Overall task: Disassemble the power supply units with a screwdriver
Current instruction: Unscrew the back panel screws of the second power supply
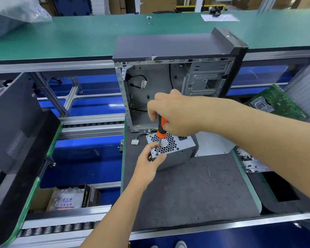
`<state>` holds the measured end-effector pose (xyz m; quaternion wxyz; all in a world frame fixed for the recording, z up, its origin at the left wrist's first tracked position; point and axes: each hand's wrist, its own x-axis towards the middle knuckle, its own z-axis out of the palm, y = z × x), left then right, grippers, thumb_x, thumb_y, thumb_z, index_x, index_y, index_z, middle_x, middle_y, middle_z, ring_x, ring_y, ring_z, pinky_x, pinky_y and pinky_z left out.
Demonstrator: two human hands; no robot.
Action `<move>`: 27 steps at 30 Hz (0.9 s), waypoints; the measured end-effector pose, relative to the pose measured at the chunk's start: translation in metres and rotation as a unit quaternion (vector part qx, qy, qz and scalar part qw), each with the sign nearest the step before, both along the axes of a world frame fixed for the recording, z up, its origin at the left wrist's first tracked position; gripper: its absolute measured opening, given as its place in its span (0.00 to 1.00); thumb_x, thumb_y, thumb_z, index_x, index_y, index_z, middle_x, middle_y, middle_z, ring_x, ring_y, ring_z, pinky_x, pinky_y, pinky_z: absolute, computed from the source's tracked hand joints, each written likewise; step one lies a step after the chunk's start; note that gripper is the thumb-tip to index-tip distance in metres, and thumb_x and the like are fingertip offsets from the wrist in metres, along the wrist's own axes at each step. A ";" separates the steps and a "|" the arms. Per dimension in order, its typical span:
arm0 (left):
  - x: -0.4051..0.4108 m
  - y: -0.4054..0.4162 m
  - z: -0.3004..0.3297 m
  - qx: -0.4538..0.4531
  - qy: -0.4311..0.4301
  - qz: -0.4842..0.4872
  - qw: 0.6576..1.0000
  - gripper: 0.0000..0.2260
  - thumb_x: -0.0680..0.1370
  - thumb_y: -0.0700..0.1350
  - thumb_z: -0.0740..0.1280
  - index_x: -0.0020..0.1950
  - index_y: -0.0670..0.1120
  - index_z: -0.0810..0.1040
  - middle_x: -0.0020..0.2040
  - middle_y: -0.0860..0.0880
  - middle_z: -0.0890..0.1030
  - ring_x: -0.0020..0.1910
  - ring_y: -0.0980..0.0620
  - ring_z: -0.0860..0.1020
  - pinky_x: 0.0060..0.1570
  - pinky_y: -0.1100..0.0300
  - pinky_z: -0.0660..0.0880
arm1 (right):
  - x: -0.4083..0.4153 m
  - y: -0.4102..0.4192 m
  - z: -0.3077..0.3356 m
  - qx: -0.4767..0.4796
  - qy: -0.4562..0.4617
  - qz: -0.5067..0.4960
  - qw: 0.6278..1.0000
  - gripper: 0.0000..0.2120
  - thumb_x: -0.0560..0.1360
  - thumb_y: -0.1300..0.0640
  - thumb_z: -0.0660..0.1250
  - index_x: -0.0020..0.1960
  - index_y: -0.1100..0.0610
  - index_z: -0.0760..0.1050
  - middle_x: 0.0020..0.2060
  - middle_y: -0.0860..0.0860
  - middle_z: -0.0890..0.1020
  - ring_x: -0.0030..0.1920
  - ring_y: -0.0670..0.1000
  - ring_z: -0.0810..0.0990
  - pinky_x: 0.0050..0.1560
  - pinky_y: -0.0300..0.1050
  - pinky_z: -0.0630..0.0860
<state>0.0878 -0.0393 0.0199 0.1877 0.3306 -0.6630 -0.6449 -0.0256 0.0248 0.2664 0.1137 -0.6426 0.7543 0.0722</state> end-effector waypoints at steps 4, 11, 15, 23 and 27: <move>0.007 0.005 0.000 -0.016 0.030 0.037 0.999 0.26 0.75 0.49 0.75 0.69 0.67 0.72 0.68 0.67 0.73 0.68 0.66 0.70 0.67 0.62 0.67 | 0.002 0.002 -0.007 0.003 0.077 -0.038 0.996 0.29 0.74 0.29 0.59 0.60 0.53 0.67 0.46 0.50 0.65 0.48 0.56 0.66 0.43 0.52 0.71; 0.025 0.008 0.005 -0.256 0.001 0.091 0.962 0.10 0.75 0.47 0.75 0.55 0.54 0.83 0.55 0.58 0.73 0.59 0.56 0.74 0.57 0.66 0.71 | -0.005 0.005 -0.010 -0.055 0.118 0.004 0.991 0.10 0.83 0.47 0.56 0.56 0.53 0.70 0.46 0.52 0.73 0.43 0.58 0.74 0.40 0.50 0.71; 0.026 0.005 0.006 -0.314 -0.019 0.078 0.946 0.06 0.76 0.44 0.74 0.53 0.49 0.85 0.49 0.57 0.75 0.53 0.55 0.75 0.54 0.61 0.73 | -0.012 0.007 -0.007 -0.051 -0.023 0.024 0.998 0.11 0.78 0.60 0.63 0.55 0.46 0.68 0.50 0.45 0.68 0.52 0.53 0.69 0.47 0.48 0.70; 0.022 0.002 0.011 -0.312 -0.013 0.077 0.947 0.07 0.75 0.44 0.75 0.53 0.50 0.85 0.48 0.55 0.75 0.52 0.51 0.74 0.52 0.58 0.73 | -0.002 0.007 -0.011 -0.022 0.132 -0.022 0.991 0.25 0.80 0.35 0.53 0.63 0.55 0.66 0.42 0.52 0.65 0.42 0.57 0.67 0.41 0.53 0.73; 0.023 -0.001 0.011 -0.321 -0.031 0.060 0.945 0.07 0.75 0.45 0.75 0.53 0.50 0.85 0.48 0.56 0.75 0.53 0.53 0.71 0.52 0.67 0.69 | 0.001 0.008 -0.011 -0.062 0.167 0.005 0.984 0.16 0.84 0.45 0.52 0.60 0.56 0.68 0.37 0.53 0.67 0.40 0.59 0.71 0.39 0.52 0.73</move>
